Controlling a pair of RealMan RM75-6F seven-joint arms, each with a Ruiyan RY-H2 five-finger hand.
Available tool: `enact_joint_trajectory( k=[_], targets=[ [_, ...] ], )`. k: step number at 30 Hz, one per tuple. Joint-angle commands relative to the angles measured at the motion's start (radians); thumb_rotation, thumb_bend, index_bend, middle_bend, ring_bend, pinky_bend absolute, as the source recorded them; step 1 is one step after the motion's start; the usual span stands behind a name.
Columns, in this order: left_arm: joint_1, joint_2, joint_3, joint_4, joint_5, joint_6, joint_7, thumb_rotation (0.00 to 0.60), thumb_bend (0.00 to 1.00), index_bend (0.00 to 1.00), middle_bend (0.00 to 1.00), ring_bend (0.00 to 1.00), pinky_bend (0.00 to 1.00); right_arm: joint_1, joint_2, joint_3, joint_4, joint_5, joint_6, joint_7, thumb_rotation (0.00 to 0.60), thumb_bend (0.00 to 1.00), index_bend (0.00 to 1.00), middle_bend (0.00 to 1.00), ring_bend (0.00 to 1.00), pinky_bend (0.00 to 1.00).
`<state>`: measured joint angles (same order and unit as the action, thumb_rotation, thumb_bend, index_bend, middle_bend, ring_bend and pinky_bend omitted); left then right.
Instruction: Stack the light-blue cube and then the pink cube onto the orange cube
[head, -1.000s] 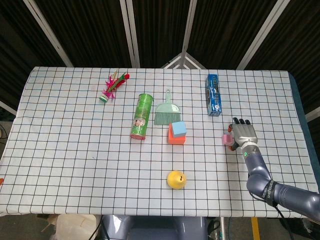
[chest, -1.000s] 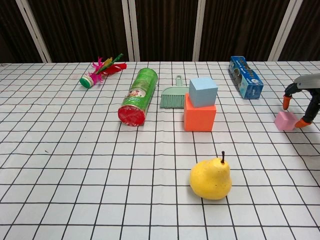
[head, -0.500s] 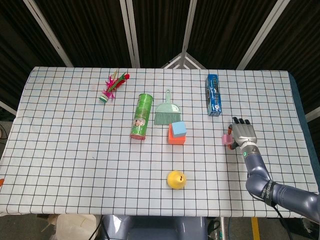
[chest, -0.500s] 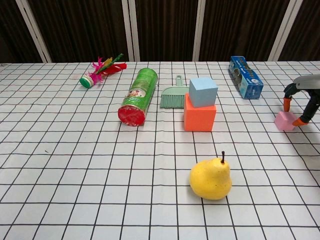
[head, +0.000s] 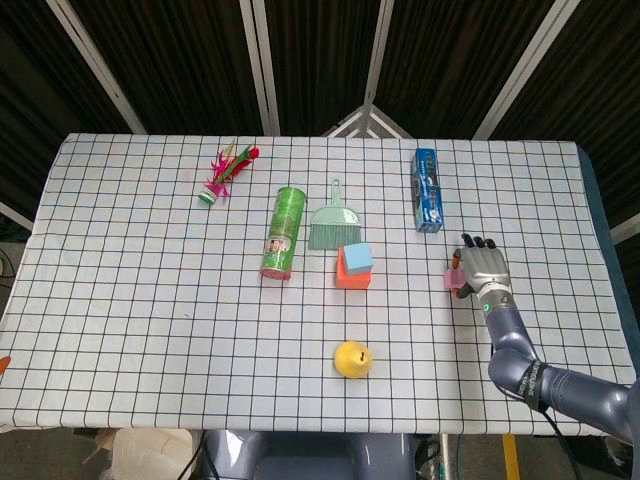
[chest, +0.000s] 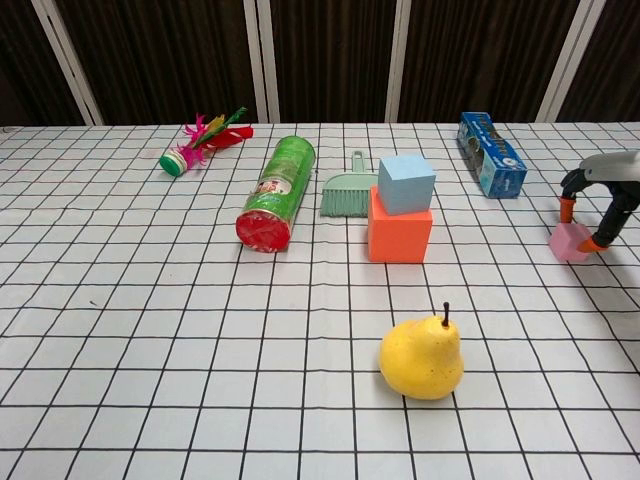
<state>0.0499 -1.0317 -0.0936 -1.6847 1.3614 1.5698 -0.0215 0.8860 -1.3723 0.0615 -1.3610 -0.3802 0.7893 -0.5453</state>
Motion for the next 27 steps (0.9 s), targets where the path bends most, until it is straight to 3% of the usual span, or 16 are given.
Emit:
enact_joint_trajectory(
  k=[1, 27],
  targets=[
    [0.0, 0.0, 0.0, 0.0, -0.002, -0.001, 0.001, 0.6, 0.16, 0.14, 0.0, 0.0, 0.0, 0.002, -0.003, 0.001, 0.004, 0.003, -0.003, -0.001, 0.6, 0.34, 0.42, 0.04, 0.02, 0.05],
    [-0.008, -0.005, -0.002, -0.007, -0.017, -0.013, 0.028, 0.6, 0.16, 0.15, 0.0, 0.0, 0.0, 0.006, -0.016, 0.0, 0.034, 0.005, -0.023, 0.003, 0.6, 0.37, 0.46, 0.04, 0.02, 0.05]
  ],
)
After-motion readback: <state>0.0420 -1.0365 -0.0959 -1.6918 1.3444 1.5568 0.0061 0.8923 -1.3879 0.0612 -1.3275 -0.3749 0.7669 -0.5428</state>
